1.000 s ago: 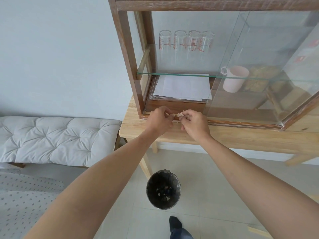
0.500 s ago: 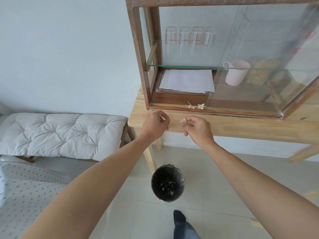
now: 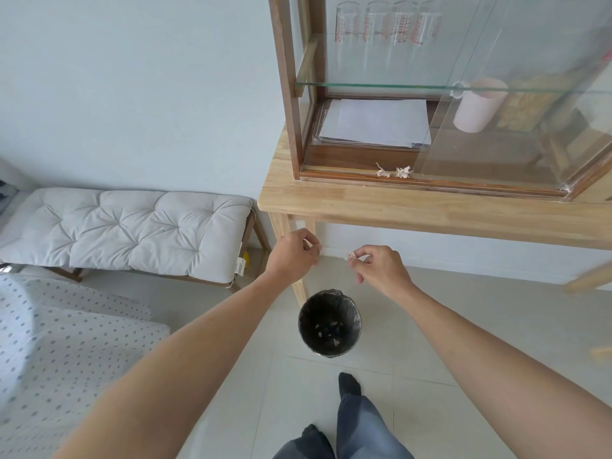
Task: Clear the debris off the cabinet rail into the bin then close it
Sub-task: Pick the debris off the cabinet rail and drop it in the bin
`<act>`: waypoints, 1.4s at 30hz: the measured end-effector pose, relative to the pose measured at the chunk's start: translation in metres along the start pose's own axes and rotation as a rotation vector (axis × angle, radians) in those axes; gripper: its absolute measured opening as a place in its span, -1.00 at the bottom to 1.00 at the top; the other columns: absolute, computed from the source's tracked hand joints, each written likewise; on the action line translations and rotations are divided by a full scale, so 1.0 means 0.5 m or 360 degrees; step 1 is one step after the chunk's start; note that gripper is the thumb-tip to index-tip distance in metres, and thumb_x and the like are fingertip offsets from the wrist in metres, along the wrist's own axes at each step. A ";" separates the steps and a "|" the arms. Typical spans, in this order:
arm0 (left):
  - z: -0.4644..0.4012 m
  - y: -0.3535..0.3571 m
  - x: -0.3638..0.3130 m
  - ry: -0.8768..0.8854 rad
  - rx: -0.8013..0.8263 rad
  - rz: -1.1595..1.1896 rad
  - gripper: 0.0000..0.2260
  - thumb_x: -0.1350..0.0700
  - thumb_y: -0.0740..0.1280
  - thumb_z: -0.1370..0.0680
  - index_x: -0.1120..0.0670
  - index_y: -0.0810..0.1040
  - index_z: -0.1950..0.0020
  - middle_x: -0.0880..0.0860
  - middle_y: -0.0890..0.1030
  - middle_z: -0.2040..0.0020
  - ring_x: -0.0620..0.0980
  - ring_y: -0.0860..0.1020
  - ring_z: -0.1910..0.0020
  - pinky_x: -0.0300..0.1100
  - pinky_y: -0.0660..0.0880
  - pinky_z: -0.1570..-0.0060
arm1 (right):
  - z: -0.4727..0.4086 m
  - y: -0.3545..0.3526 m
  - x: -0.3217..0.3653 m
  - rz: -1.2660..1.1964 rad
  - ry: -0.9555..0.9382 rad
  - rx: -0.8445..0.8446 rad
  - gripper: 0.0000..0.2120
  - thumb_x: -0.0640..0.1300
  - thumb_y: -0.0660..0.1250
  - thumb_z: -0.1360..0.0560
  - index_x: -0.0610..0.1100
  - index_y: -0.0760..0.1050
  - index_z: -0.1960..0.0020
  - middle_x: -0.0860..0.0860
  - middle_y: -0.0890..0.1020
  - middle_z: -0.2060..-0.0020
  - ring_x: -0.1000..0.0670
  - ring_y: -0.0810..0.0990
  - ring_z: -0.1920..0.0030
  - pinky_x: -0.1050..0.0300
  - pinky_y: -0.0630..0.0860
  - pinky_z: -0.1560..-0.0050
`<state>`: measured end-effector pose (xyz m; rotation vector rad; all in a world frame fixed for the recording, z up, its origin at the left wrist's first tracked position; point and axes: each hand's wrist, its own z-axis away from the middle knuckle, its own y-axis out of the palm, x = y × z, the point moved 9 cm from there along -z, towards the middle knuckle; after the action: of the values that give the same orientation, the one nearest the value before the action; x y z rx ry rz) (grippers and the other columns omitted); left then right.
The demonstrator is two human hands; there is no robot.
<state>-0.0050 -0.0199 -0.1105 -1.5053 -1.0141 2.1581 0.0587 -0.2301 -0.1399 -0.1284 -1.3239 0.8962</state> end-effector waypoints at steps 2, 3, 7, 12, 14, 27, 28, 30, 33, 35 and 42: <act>0.006 0.010 0.022 -0.0038 0.0028 -0.0001 -0.95 0.06 0.37 -0.68 -0.02 0.62 -0.04 -0.08 0.74 0.30 -0.15 0.57 0.41 -0.24 0.40 0.42 | -0.004 0.014 -0.021 0.0033 0.0030 0.0035 -0.84 0.08 0.46 -0.60 0.04 0.70 0.09 0.08 0.72 0.47 0.14 0.42 0.55 0.19 0.39 0.39; 0.008 0.016 0.032 -0.0055 0.0039 0.0000 -0.95 0.06 0.38 -0.68 -0.02 0.62 -0.04 -0.08 0.74 0.30 -0.14 0.60 0.39 -0.23 0.41 0.40 | -0.008 0.022 -0.031 0.0051 0.0045 0.0054 -0.84 0.08 0.46 -0.60 0.05 0.71 0.10 0.08 0.72 0.47 0.15 0.44 0.54 0.18 0.40 0.36; 0.006 0.044 0.066 -0.0130 0.0081 -0.0001 -0.95 0.06 0.39 -0.69 -0.01 0.63 -0.06 -0.08 0.73 0.28 -0.10 0.68 0.25 -0.22 0.46 0.34 | -0.020 0.052 -0.060 0.0132 0.0077 0.0120 -0.83 0.08 0.46 -0.61 0.04 0.70 0.10 0.12 0.71 0.49 0.19 0.53 0.53 0.17 0.40 0.33; -0.007 0.078 0.095 -0.0199 0.0113 -0.0019 -0.95 0.07 0.40 -0.69 -0.04 0.61 -0.04 -0.08 0.72 0.27 -0.13 0.68 0.23 -0.22 0.52 0.26 | -0.038 0.083 -0.089 0.0221 0.0114 0.0183 -0.85 0.10 0.45 -0.61 0.05 0.71 0.03 0.14 0.72 0.46 0.12 0.59 0.43 0.09 0.55 0.22; -0.012 0.090 0.104 -0.0228 0.0138 -0.0009 -0.98 0.07 0.40 -0.70 -0.03 0.62 -0.08 -0.06 0.73 0.23 -0.13 0.68 0.21 -0.22 0.56 0.21 | -0.045 0.092 -0.097 0.0224 0.0128 0.0199 -0.84 0.11 0.45 -0.61 0.05 0.72 0.00 0.13 0.73 0.45 0.11 0.65 0.36 0.03 0.65 0.10; -0.022 0.074 0.099 -0.0236 0.0137 -0.0022 -0.80 0.08 0.36 -0.70 0.05 0.64 -0.31 -0.07 0.74 0.25 -0.15 0.62 0.32 -0.25 0.46 0.36 | -0.043 0.056 -0.098 0.0180 0.0172 0.0074 -0.79 0.07 0.45 -0.58 0.02 0.71 -0.15 0.17 0.72 0.46 0.18 0.64 0.38 0.13 0.50 0.20; -0.021 0.070 0.091 -0.0215 0.0129 -0.0016 -0.79 0.08 0.36 -0.70 0.06 0.64 -0.31 -0.07 0.73 0.26 -0.16 0.61 0.32 -0.27 0.45 0.36 | -0.039 0.050 -0.093 0.0167 0.0165 0.0055 -0.79 0.07 0.44 -0.58 0.02 0.71 -0.16 0.17 0.73 0.45 0.20 0.61 0.41 0.13 0.49 0.20; -0.015 0.058 0.076 -0.0170 0.0106 -0.0005 -0.79 0.10 0.36 -0.69 0.06 0.65 -0.30 -0.09 0.73 0.27 -0.21 0.58 0.38 -0.31 0.42 0.39 | -0.031 0.036 -0.080 0.0151 0.0151 0.0009 -0.79 0.07 0.44 -0.58 0.02 0.71 -0.15 0.15 0.73 0.44 0.19 0.60 0.42 0.12 0.49 0.18; -0.010 0.037 0.050 -0.0099 0.0079 0.0004 -0.79 0.11 0.34 -0.69 0.05 0.64 -0.31 -0.09 0.73 0.27 -0.24 0.54 0.45 -0.30 0.42 0.39 | -0.017 0.013 -0.056 0.0137 0.0110 -0.0046 -0.80 0.08 0.45 -0.60 0.03 0.71 -0.16 0.12 0.74 0.43 0.12 0.58 0.44 0.12 0.49 0.22; -0.003 0.018 0.029 -0.0056 0.0058 0.0006 -0.78 0.10 0.34 -0.70 0.06 0.63 -0.33 -0.07 0.74 0.26 -0.18 0.56 0.41 -0.23 0.46 0.36 | -0.002 -0.009 -0.037 0.0117 0.0084 -0.0096 -0.78 0.10 0.46 -0.60 0.02 0.71 -0.18 0.10 0.75 0.42 0.11 0.58 0.43 0.11 0.51 0.22; 0.002 -0.045 -0.046 0.0111 -0.0023 -0.0005 -0.76 0.07 0.36 -0.69 0.06 0.63 -0.35 -0.07 0.75 0.26 -0.12 0.56 0.38 -0.18 0.49 0.30 | 0.037 -0.101 0.029 0.0065 0.0009 -0.0274 -0.73 0.11 0.44 -0.61 0.01 0.70 -0.23 0.02 0.77 0.37 0.08 0.63 0.33 0.02 0.62 0.08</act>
<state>0.0003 -0.0188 -0.0789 -1.5728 -1.0102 2.0853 0.0669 -0.2622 -0.0954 -0.2921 -1.3963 0.8145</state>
